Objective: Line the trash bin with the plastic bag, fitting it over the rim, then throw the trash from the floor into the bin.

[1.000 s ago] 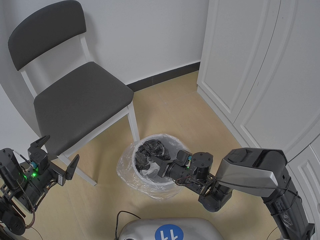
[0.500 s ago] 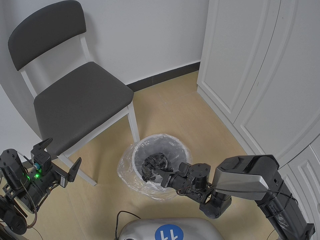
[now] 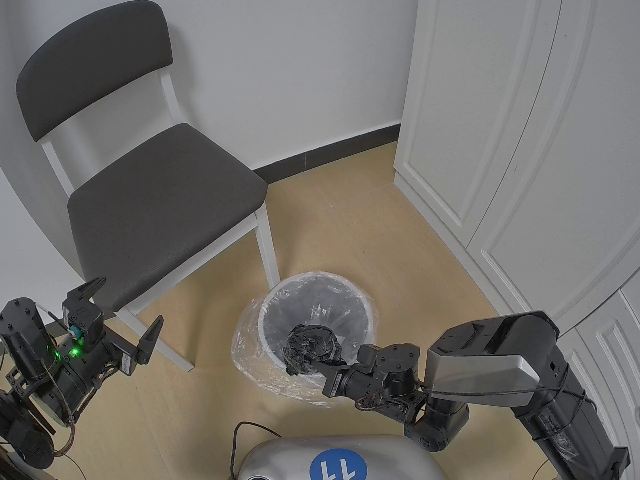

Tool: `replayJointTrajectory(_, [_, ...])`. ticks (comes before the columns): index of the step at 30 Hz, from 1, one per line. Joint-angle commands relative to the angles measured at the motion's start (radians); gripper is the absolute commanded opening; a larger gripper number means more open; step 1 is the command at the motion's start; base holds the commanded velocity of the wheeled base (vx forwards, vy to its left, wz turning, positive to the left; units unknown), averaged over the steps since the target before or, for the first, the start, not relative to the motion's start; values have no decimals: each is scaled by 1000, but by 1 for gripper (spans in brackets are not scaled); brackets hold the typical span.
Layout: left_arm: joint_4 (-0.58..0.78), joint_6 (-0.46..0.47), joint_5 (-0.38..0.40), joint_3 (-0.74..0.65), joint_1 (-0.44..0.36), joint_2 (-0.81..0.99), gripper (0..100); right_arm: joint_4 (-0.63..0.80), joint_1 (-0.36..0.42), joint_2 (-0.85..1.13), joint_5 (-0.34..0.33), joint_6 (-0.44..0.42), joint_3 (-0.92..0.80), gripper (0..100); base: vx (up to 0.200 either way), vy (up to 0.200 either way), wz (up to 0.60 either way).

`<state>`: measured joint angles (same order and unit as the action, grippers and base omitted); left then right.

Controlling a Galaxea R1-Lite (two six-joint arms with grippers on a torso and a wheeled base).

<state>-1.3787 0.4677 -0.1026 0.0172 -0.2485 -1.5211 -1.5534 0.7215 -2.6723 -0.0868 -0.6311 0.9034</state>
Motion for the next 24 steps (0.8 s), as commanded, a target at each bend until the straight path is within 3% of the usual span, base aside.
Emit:
replayJointTrajectory(1, [0,0,0,-16,0,-2,100,-17,4,15,4,-1,-14,0,0,0,0])
replayJointTrajectory(9, [0,2,0,-16,-8,-19,100,-17,-10,-34,52,-12,111,0,0,0,0])
replayJointTrajectory(14, [0,3,0,-16,-26,-42,100,-17,-34,-106,71,-13,287,0,0,0,0])
replayJointTrajectory(24, [0,2,0,-16,-26,-41,100,-17,-50,-144,73,5,304,0,0,0,0])
